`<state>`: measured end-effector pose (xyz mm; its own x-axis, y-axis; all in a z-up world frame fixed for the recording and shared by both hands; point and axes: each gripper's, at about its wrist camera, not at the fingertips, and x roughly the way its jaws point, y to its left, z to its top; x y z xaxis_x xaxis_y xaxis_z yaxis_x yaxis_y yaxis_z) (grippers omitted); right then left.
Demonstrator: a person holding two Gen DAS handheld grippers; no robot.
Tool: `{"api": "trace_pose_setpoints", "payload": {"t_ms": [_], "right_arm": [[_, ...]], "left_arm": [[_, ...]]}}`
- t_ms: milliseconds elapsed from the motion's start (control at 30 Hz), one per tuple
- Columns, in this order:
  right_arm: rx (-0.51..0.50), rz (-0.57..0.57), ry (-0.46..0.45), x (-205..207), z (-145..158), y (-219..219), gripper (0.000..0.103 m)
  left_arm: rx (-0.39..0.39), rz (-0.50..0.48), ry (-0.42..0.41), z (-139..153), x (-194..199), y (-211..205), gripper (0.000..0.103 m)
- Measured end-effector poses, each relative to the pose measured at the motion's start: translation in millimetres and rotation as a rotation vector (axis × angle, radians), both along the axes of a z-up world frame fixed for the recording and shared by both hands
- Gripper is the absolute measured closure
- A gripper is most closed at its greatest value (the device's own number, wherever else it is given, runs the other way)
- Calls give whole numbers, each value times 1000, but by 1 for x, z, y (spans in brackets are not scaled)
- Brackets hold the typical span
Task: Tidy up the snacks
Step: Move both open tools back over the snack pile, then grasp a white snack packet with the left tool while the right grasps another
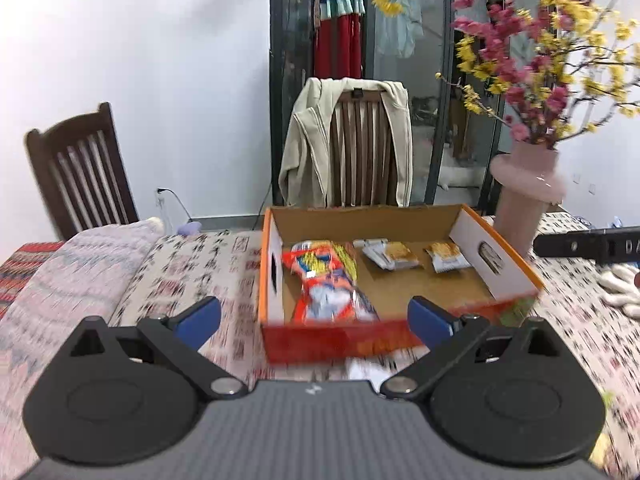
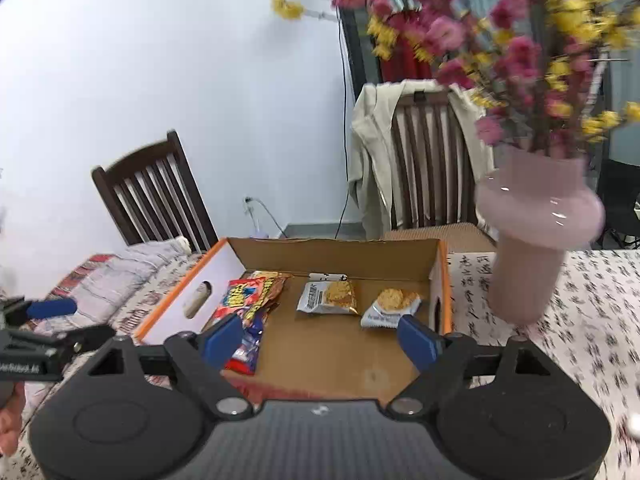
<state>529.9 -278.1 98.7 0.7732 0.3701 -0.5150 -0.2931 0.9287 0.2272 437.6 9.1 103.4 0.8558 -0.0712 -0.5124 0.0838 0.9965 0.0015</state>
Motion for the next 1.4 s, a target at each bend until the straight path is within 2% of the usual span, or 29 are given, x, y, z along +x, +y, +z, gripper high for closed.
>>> {"api": "trace_pose_setpoints", "payload": {"t_ms": [100, 233, 333, 467, 600, 700, 767, 867, 967, 1167, 1400], "right_arm": [[23, -5, -22, -38, -1, -10, 16], [64, 15, -32, -96, -9, -21, 13], [69, 30, -44, -143, -19, -24, 12], [21, 38, -95, -207, -37, -20, 9], [-47, 11, -109, -258, -61, -12, 8], [-44, 25, -78, -290, -81, -5, 8], [-31, 47, -51, -310, -93, -1, 7], [-9, 61, -9, -325, -105, 2, 7], [-12, 69, -13, -330, -107, 3, 7], [-13, 47, -8, -321, -108, -2, 7], [-19, 38, -13, -304, -106, -3, 7]], "left_arm": [[-32, -22, -34, -3, -54, 3, 0], [-74, -21, 5, -17, -121, 7, 0], [-80, 19, -18, -25, -168, 10, 0], [-145, 86, -47, -38, -214, 16, 0], [-65, 45, -61, -53, -246, -1, 0], [-55, -9, -27, -65, -264, -15, 0], [-60, -37, -5, -69, -271, -21, 0], [-39, -51, -21, -71, -277, -26, 0], [-55, -33, -23, -71, -276, -25, 0], [-69, -3, 10, -74, -263, -23, 0], [-49, 16, 17, -74, -236, -13, 0]]}}
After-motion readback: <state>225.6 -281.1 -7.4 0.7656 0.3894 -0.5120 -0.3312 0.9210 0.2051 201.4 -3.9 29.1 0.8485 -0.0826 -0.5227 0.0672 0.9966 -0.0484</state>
